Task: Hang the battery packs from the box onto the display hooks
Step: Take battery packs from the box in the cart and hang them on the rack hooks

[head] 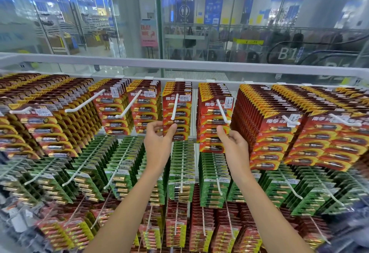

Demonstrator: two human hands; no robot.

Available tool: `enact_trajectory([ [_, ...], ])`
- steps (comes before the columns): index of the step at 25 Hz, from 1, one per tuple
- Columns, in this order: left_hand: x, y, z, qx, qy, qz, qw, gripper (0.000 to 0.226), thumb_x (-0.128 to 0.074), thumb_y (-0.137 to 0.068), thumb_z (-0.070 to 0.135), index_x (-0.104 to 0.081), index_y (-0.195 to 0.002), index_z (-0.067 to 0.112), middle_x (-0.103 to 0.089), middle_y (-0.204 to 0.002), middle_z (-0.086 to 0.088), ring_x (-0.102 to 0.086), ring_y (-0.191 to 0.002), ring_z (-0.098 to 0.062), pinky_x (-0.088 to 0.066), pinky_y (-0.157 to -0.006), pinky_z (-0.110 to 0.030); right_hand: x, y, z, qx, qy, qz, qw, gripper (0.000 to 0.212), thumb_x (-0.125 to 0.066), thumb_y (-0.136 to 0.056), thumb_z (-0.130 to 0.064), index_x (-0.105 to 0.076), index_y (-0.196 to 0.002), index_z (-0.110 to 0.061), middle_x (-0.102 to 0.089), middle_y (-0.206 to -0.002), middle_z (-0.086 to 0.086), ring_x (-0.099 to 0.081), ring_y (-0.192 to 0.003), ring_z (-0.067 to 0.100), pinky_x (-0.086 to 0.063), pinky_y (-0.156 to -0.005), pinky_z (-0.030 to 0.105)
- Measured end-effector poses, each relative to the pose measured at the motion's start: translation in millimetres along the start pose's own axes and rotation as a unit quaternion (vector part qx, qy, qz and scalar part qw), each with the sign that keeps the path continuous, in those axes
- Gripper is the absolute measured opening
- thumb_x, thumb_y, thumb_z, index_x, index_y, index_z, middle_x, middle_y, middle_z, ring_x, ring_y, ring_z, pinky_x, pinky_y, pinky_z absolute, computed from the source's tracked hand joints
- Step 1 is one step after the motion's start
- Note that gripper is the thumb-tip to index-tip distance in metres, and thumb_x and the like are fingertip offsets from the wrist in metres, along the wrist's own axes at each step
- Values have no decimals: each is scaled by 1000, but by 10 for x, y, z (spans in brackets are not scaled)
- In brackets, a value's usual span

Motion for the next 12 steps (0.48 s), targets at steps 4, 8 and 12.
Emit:
enact_trajectory([
  [4,126,177,-51,-12,-43,0,999,47,-73,-93,44,-55,-132,24,-61,-132,7,-56,-124,-13,-46,-103,-36,88,175,107,-3,43,17,999,30,-67,-96,-47,-57,-119,-31,-61,-115,-17,-59,-117,10,-46,-102,33],
  [8,242,436,-58,-41,-95,-25,994,45,-69,-98,38,-55,-139,26,-58,-142,8,-50,-134,-12,-42,-115,-42,143,465,173,4,103,23,994,40,-66,-98,-42,-58,-135,-27,-60,-136,-11,-54,-132,15,-41,-115,38],
  [12,346,737,-124,-54,-136,-63,987,46,-63,-101,39,-54,-144,26,-54,-149,9,-46,-140,-12,-38,-119,-41,148,770,221,8,192,13,981,59,-62,-99,-46,-47,-153,-25,-51,-152,-9,-47,-141,16,-38,-116,38],
])
Point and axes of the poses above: each hand's wrist, its own y-axis away from the middle knuckle, its own x-axis out of the back of the hand, z = x × y, the point moved 9 cm from there along -y, towards the middle knuckle
